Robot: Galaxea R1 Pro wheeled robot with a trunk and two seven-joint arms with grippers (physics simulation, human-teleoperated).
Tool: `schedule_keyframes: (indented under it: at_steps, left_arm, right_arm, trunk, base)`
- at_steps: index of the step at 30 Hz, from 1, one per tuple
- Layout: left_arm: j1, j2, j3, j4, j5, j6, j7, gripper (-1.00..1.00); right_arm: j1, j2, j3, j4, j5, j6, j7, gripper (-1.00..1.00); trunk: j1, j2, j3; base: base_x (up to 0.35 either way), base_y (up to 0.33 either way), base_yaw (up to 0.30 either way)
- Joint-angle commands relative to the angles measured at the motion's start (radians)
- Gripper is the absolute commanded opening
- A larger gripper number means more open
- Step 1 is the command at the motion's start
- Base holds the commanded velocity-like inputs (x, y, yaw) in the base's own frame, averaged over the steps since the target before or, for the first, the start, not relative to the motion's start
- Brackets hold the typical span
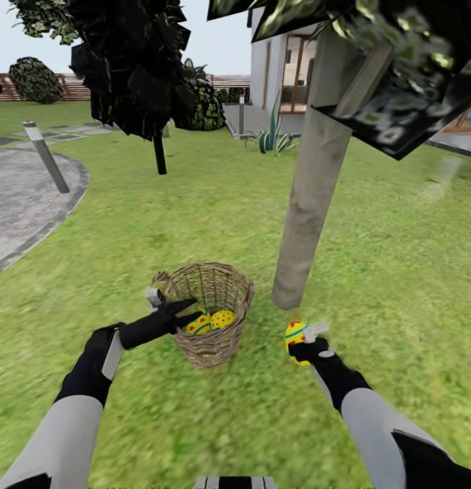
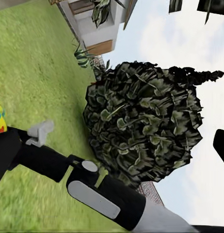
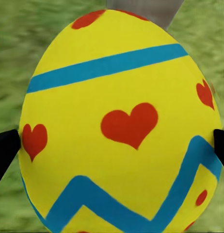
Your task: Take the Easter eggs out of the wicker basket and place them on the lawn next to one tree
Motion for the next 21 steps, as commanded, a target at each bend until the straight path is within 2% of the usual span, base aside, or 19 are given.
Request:
schedule_keyframes:
  at_steps: [1,4,8,11,13,21]
  left_arm:
    - [0.001,-0.002,-0.008,-0.001,0.001,0.009,-0.007,1.0]
    - [0.001,-0.004,-0.017,-0.005,0.001,0.01,-0.011,1.0]
    - [0.002,-0.004,-0.018,-0.031,0.002,0.012,-0.018,1.0]
    - [0.012,-0.003,-0.016,-0.04,0.001,0.012,-0.096,1.0]
    - [0.014,-0.004,-0.017,-0.04,0.0,0.012,-0.111,1.0]
    - [0.015,-0.011,-0.019,-0.047,0.001,0.015,-0.137,1.0]
  right_arm:
    - [-0.005,0.001,-0.006,0.045,0.01,-0.031,-0.018,-1.0]
    - [-0.01,0.002,-0.006,0.103,0.01,-0.084,-0.04,-1.0]
    - [-0.015,0.002,-0.006,0.101,0.009,-0.099,-0.047,-1.0]
    - [-0.018,0.002,-0.006,0.104,0.009,-0.108,-0.047,-1.0]
    - [-0.018,0.002,-0.006,0.106,0.009,-0.131,-0.047,-1.0]
    - [-0.018,0.002,-0.006,0.1,0.009,-0.146,-0.046,-1.0]
  trunk:
    - [0.0,-0.001,-0.005]
    - [0.001,-0.001,-0.016]
    - [0.003,-0.002,-0.028]
    - [0.003,-0.002,-0.028]
    - [0.003,-0.002,-0.028]
    - [0.003,-0.002,-0.028]
  base:
    - [0.0,0.0,0.0]
    - [0.0,0.0,0.0]
    - [0.0,0.0,0.0]
    - [0.0,0.0,0.0]
    - [0.036,-0.034,0.0]
    - [0.276,-0.173,0.0]
